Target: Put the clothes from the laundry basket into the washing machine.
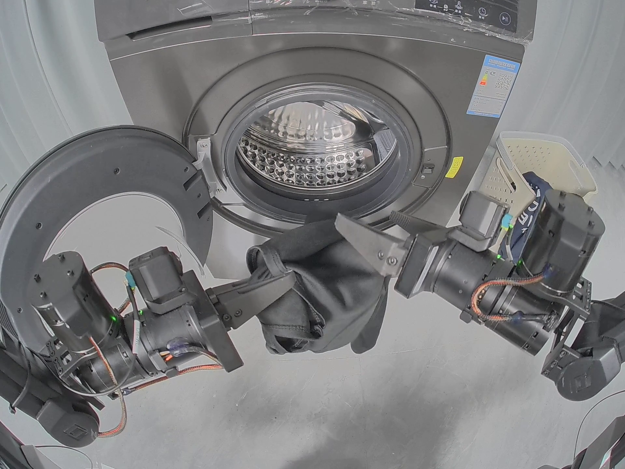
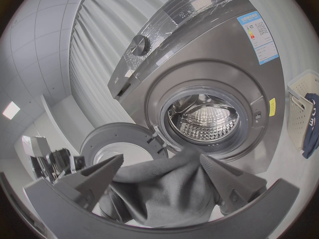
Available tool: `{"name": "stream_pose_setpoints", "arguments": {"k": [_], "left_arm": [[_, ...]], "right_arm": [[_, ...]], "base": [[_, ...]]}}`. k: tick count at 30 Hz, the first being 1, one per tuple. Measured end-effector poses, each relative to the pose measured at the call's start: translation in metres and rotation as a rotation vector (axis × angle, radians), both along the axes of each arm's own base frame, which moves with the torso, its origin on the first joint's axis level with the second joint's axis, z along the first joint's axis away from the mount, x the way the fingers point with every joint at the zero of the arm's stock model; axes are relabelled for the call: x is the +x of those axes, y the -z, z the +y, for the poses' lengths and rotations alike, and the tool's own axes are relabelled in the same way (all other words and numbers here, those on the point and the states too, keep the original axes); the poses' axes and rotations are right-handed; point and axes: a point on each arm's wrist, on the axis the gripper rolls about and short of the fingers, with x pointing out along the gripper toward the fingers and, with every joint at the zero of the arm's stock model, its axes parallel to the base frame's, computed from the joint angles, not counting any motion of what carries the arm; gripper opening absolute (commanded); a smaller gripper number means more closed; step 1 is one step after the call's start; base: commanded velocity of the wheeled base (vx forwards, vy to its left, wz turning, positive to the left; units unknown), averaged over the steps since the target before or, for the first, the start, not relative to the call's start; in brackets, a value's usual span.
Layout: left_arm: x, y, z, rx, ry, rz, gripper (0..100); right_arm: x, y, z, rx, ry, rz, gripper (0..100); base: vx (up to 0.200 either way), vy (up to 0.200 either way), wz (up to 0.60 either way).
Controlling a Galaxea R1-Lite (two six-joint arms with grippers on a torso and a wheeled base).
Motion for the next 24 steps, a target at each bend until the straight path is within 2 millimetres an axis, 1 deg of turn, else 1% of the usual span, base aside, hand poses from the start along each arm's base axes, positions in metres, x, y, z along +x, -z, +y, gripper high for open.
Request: {"name": "stream_pose_setpoints", "arguments": {"k": [8, 13, 19, 24], "left_arm": [[-0.004, -0.015, 0.003, -0.063, -0.020, -0.035, 0], [-0.006, -0.026, 0.007, -0.128, -0.056, -0.106, 0], [-0.006, -0.028, 0.009, -0.140, -0.090, -0.111, 0], [0.001, -0.027, 0.006, -0.142, -0.113, -0.107, 0]], "right_arm": [[-0.004, 0.034, -0.018, -0.155, 0.025, 0.042, 100], [-0.005, 0.048, -0.026, -0.218, 0.030, 0.063, 100], [-0.005, 0.055, -0.028, -0.251, 0.036, 0.072, 100], [-0.001, 0.057, -0.027, -0.261, 0.040, 0.072, 100]], "base": [[0.000, 0.000, 0.00], [0.000, 0.000, 0.00], [0.000, 0.000, 0.00], [0.000, 0.000, 0.00]]}}
